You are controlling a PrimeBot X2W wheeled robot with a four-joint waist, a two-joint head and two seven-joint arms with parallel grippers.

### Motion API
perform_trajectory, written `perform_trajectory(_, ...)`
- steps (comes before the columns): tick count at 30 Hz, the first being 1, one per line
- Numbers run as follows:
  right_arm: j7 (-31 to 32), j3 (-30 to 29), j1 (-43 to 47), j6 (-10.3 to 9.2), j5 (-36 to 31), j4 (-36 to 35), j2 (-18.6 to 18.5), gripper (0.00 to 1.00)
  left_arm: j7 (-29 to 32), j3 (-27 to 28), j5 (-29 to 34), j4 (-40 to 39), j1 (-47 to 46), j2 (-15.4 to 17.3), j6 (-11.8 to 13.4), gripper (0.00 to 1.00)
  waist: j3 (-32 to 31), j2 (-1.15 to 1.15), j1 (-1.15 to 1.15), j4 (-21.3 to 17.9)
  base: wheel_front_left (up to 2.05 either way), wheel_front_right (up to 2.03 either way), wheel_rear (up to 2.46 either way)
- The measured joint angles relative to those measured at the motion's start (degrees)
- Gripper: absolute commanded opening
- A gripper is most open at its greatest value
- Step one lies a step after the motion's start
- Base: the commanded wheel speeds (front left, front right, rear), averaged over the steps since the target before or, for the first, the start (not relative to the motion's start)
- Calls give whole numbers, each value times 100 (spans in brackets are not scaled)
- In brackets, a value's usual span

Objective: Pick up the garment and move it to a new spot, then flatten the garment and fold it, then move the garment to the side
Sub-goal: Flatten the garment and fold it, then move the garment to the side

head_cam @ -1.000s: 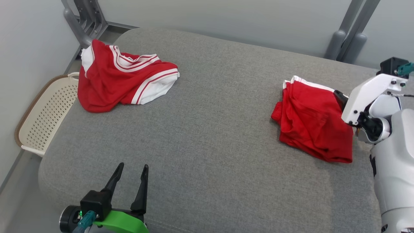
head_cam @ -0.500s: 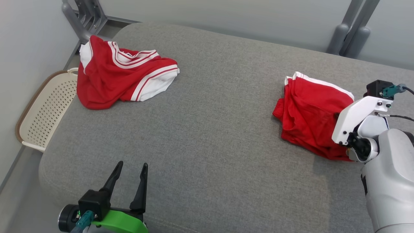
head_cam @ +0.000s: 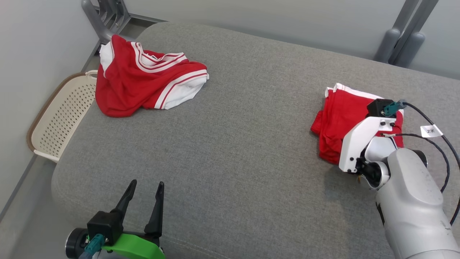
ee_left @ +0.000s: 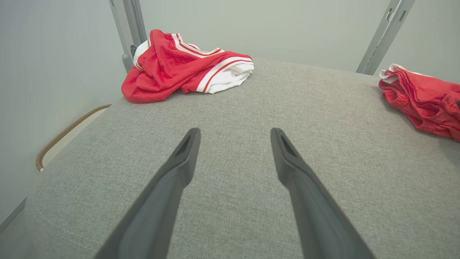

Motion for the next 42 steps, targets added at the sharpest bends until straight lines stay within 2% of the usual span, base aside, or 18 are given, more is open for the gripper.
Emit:
perform_trajectory(10, -151, 499, -177, 0, 166, 460, 107, 0, -3, -40, -23, 42, -11, -22, 0, 100, 27, 0, 0, 70, 0, 0, 0)
perform_trajectory(19, -345, 1310, -482, 0, 969, 613, 124, 0, -9, -33, -44, 81, -10, -29, 33, 100, -86, 0, 0, 102, 0, 0, 0)
perform_trajectory(20, -369, 1333, -539, 0, 1027, 592, 124, 29, -9, -26, -46, 77, -3, -22, 38, 100, -101, 0, 0, 91, 0, 0, 0)
perform_trajectory(21, -412, 1345, -595, 0, 1080, 572, 123, 85, -9, -18, -49, 75, 1, -14, 46, 100, -117, 0, 0, 78, 0, 0, 0)
perform_trajectory(22, -453, 1337, -653, 0, 1117, 546, 123, 100, -9, -12, -52, 65, 4, -9, 51, 100, -134, 0, 0, 61, 0, 0, 0)
perform_trajectory(25, -490, 1161, -832, 0, 1139, 527, 123, 100, -10, 4, -56, 45, 27, 11, 62, 100, -190, 0, 0, 4, 0, 0, 0)
perform_trajectory(28, -524, 798, -942, 0, 872, 522, 105, 100, -10, 4, -60, 9, 46, 26, 76, 100, -241, 0, 0, -65, 0, 0, 0)
perform_trajectory(38, -370, -994, -683, 0, -107, 377, -121, 100, -10, -13, -81, -71, 108, 63, 101, 100, -246, 0, 0, -284, 0, 0, 0)
perform_trajectory(42, -223, -1561, -488, 0, -471, 213, -67, 100, -11, -15, -97, -88, 107, 64, 109, 100, -168, 0, 0, -351, 0, 0, 0)
